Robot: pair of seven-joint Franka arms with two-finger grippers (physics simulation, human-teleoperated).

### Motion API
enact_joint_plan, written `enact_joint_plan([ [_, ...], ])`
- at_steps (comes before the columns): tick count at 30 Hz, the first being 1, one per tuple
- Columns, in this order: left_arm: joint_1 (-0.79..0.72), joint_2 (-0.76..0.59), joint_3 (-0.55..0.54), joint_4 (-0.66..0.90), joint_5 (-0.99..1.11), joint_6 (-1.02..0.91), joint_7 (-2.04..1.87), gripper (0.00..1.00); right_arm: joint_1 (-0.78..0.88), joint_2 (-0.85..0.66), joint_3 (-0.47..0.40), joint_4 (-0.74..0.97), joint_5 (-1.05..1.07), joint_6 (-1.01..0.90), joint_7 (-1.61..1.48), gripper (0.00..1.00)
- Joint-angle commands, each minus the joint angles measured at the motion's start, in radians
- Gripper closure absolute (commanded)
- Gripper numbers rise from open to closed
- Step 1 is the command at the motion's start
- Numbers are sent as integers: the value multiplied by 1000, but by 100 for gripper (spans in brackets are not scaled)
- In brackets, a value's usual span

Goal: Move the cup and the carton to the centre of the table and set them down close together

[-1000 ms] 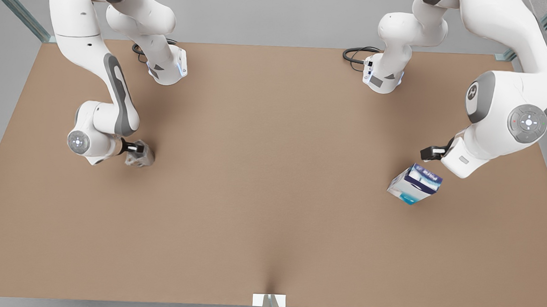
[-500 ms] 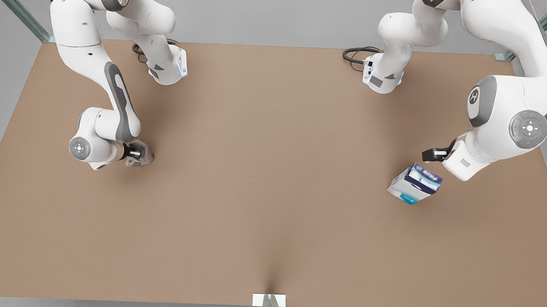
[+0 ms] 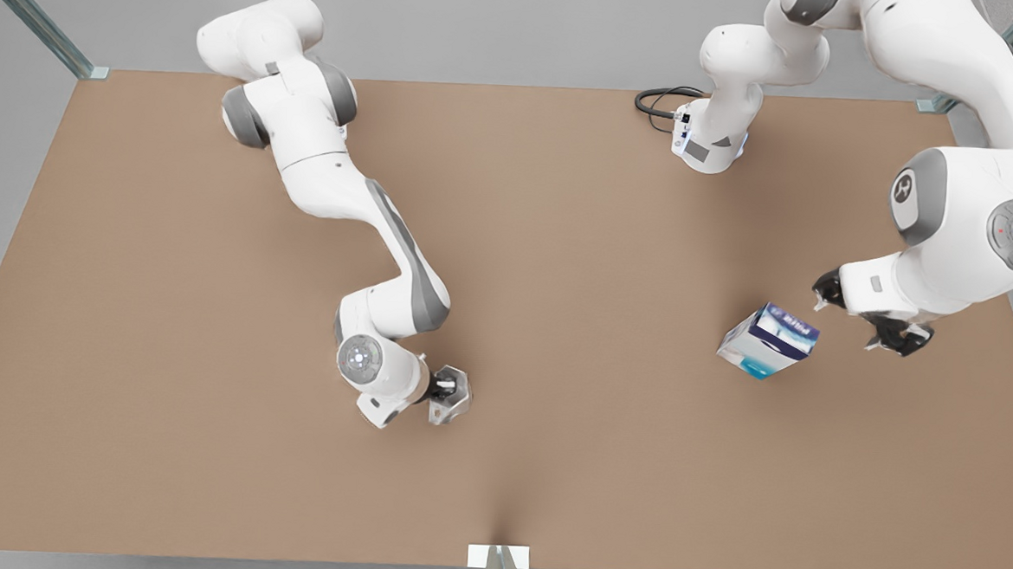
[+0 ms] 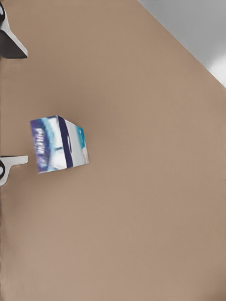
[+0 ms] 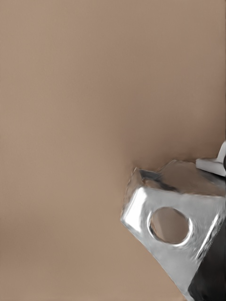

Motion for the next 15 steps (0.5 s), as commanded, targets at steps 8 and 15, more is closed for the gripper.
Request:
enact_joint_plan([
  [8, -16, 20, -23, -52, -3, 99, 985, 1, 53, 92, -41, 97, 15, 46, 67, 13],
  [15, 41, 58, -22, -120, 9, 207, 1160, 1, 52, 90, -41, 96, 15, 48, 61, 0],
])
